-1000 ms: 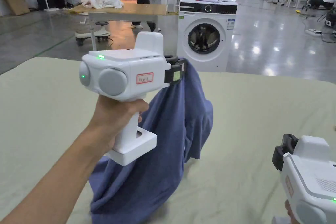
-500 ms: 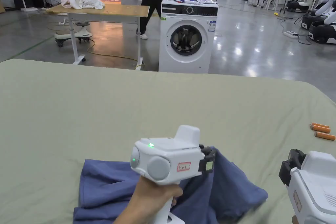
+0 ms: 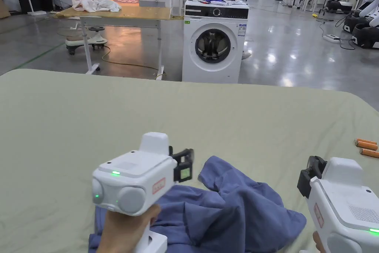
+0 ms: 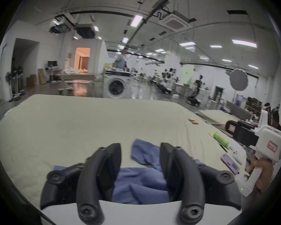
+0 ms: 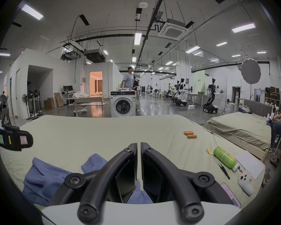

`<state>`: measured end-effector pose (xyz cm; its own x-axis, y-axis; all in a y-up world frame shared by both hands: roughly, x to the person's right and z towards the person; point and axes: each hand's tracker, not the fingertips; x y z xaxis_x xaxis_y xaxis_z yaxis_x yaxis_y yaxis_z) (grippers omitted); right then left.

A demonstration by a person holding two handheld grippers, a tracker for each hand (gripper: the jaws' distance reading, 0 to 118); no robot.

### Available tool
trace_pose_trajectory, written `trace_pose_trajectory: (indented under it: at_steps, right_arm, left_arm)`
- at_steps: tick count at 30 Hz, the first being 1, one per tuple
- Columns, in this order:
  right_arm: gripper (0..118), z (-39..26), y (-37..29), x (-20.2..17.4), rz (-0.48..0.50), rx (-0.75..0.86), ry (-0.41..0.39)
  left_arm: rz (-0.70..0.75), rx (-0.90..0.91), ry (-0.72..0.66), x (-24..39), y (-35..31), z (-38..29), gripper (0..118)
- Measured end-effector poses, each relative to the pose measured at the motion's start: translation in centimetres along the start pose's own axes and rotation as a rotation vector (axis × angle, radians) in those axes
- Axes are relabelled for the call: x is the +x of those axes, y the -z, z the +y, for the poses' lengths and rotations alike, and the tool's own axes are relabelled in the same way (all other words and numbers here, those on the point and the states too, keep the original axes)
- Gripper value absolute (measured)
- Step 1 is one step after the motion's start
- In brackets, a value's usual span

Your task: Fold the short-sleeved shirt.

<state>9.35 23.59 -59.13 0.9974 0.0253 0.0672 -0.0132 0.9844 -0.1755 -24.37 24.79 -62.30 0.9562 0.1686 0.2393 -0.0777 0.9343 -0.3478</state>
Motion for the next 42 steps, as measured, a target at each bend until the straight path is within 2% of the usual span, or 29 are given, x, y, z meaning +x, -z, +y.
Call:
trace_pose_trajectory:
  at_steps: [3,5,13,19,23,24,25,26,27,28,29,34,38,40,42]
  right_arm:
    - [4,0.5,0.2,-1.0,0.023,0.007,0.005]
    - [4,0.8,0.3,-1.6,0.032,0.010,0.000]
    - [4,0.7,0.6,-2.9,0.069,0.012,-0.014]
    - [4,0.0,0.9,-2.9,0.072,-0.008,-0.023]
    - [4,-0.4,1.0,-2.2,0.057,-0.020,-0.034]
    - [4,-0.6,1.1,-2.0,0.053,-0.026,-0.034]
    - [4,-0.7,1.1,-1.8,0.048,-0.030,-0.036]
    - [4,-0.8,1.2,-1.6,0.041,-0.036,-0.037]
    - [4,-0.9,1.3,-1.4,0.038,-0.041,-0.038]
    - [4,-1.1,1.3,-1.2,0.034,-0.047,-0.038]
    - [4,-1.3,1.4,-1.0,0.030,-0.051,-0.039]
    - [4,-2.2,1.7,0.0,0.008,-0.084,-0.042]
    - [4,-2.7,2.1,0.7,-0.009,-0.112,-0.045]
    - [4,-2.8,2.5,1.0,-0.011,-0.127,-0.045]
    - [4,-2.9,3.1,1.3,-0.009,-0.149,-0.045]
  left_arm:
    - [0.089,0.028,-0.009,-2.7,-1.4,0.2,10]
    - [0.161,0.036,-0.015,-4.4,-2.2,0.1,0]
    - [0.288,-0.081,-0.106,-12.1,-3.2,-2.0,0]
    - [0.289,-0.295,-0.140,-17.3,0.5,-4.2,0]
    - [0.258,-0.369,-0.234,-19.6,3.3,-4.6,0]
    - [0.255,-0.380,-0.255,-20.1,4.1,-4.8,3]
    - [0.266,-0.395,-0.265,-20.5,4.9,-4.9,13]
    - [0.272,-0.408,-0.267,-20.8,5.9,-5.1,27]
    - [0.283,-0.437,-0.268,-21.0,6.7,-5.4,48]
    - [0.295,-0.461,-0.265,-21.2,7.5,-5.7,60]
    - [0.304,-0.476,-0.262,-21.4,8.3,-6.0,64]
    - [0.387,-0.564,-0.198,-21.4,11.9,-8.0,65]
    - [0.412,-0.561,-0.042,-19.4,13.2,-8.1,69]
    - [0.420,-0.558,0.018,-18.3,13.4,-8.3,60]
    - [0.391,-0.557,0.040,-17.3,13.6,-8.5,35]
